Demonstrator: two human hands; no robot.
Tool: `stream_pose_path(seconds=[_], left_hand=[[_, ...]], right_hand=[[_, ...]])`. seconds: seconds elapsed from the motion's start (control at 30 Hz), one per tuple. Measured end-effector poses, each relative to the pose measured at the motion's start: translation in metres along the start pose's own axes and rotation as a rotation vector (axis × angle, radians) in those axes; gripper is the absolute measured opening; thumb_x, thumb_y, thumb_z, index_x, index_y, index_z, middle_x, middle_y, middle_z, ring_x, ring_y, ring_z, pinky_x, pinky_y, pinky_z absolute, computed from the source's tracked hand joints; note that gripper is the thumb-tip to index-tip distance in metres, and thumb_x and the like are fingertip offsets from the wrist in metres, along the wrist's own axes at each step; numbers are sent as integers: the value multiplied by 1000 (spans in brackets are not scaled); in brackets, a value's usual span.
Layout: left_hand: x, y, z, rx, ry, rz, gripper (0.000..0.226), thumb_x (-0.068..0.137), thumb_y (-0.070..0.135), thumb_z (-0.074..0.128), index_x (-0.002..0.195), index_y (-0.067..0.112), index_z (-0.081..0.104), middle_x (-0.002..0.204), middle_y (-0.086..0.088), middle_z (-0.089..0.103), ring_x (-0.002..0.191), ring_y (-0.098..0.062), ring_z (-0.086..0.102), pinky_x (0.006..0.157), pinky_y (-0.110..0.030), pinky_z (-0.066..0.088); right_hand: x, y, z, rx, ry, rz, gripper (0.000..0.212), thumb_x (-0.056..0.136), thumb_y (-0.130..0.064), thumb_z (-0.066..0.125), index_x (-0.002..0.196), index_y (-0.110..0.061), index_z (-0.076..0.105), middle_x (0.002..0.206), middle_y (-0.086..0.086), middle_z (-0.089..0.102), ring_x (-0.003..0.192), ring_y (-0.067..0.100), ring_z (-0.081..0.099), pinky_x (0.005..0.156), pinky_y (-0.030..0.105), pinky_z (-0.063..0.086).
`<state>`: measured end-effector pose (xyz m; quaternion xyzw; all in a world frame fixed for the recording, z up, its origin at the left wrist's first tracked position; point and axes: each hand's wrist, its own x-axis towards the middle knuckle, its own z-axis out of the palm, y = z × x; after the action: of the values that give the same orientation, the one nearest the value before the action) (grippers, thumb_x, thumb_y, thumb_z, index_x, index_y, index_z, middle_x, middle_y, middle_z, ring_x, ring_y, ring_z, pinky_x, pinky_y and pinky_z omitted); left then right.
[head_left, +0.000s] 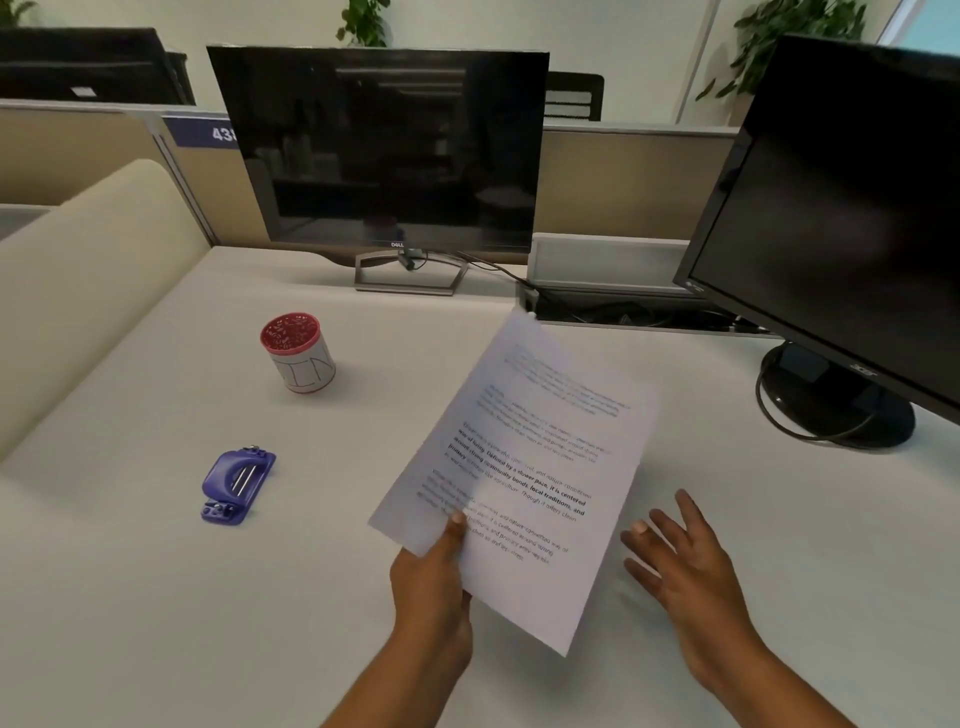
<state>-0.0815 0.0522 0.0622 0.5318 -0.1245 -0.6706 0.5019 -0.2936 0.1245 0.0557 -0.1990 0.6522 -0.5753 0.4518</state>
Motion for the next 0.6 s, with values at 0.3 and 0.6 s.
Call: stream_pose_path(seconds=[0.3, 0.6], left_hand=[[-10, -13, -6, -78, 86, -115, 26, 92, 3, 64, 114, 18, 64, 106, -8, 75, 96, -31, 69, 86, -48, 57], [-27, -29, -17, 1, -141, -231, 51, 66, 11, 80, 114, 15, 66, 99, -13, 79, 83, -33, 76, 64, -41, 61]], right_hand=[[3, -13, 27, -85, -135, -95, 81, 71, -42, 75, 139, -61, 35, 133, -19, 60, 102, 8, 70, 68, 29, 61], [32, -23, 22, -313, -218, -68, 60, 85, -2, 73, 134, -34, 57, 129, -8, 64, 111, 12, 65, 99, 42, 53]])
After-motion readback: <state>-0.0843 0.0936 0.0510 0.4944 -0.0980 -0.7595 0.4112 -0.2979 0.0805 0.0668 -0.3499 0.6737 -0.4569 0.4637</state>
